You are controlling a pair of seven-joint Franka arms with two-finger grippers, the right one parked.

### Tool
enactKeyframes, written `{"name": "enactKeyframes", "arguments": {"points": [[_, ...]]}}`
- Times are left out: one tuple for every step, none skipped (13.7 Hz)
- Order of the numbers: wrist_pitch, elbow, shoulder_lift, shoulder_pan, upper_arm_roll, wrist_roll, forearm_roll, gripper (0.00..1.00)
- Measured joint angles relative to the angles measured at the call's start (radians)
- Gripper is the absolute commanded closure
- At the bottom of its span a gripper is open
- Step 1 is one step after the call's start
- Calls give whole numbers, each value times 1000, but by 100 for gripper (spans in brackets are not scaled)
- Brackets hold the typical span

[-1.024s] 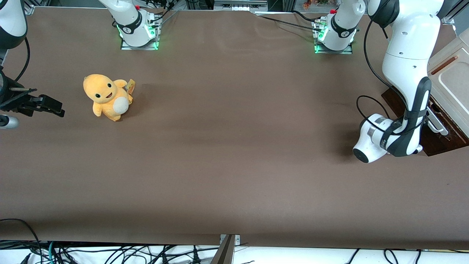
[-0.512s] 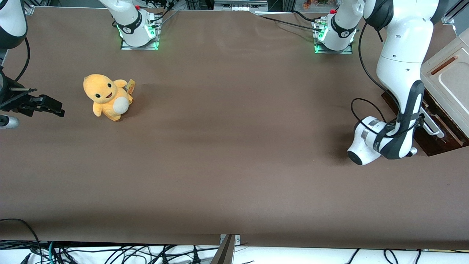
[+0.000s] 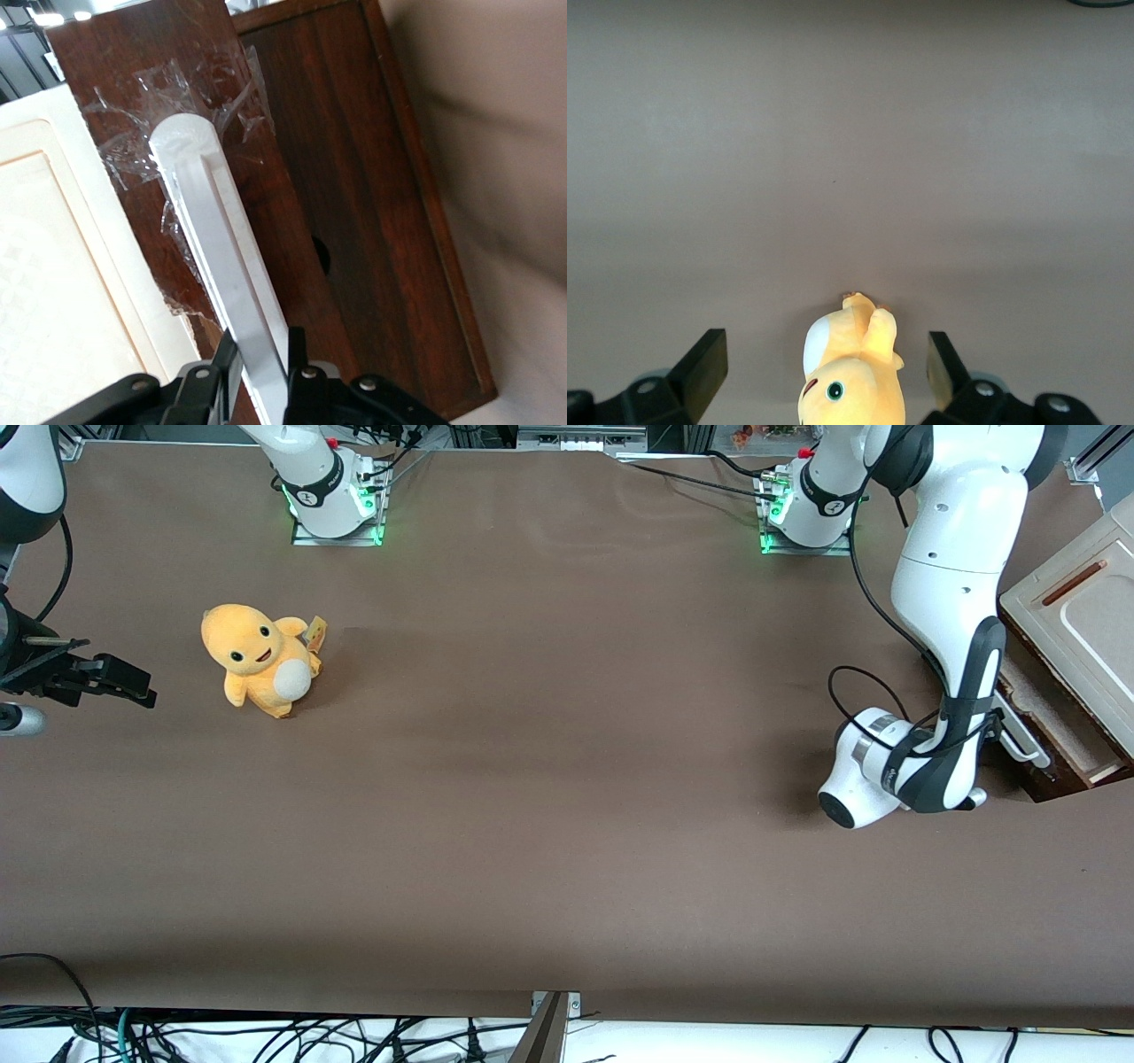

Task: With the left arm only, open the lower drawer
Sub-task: 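Pull the handle with the left gripper, sliding the drawer outward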

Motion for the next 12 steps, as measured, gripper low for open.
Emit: {"name": "enactKeyframes", "arguments": {"points": [[-3,7,4,-8,0,0,-3,90],[-7,10,8,-11,1,0,-3,87],[-10,13,10,-12,1,0,-3,81],[-11,15,11,-12,2,0,-5,67],[-11,16,11,-12,2,1,-6,32],[-11,19,11,-12,0,13,-15,17],[-11,22,11,-14,-7,18,-25,0],[-11,27,11,-17,-13,19,-40,0],[-11,36,11,-22,-16,19,-60,0],[-11,54,11,-26,-18,19,-84,0],[-11,84,11,-28,-21,19,-119,0],[-11,122,10,-29,-24,19,-169,0]]}}
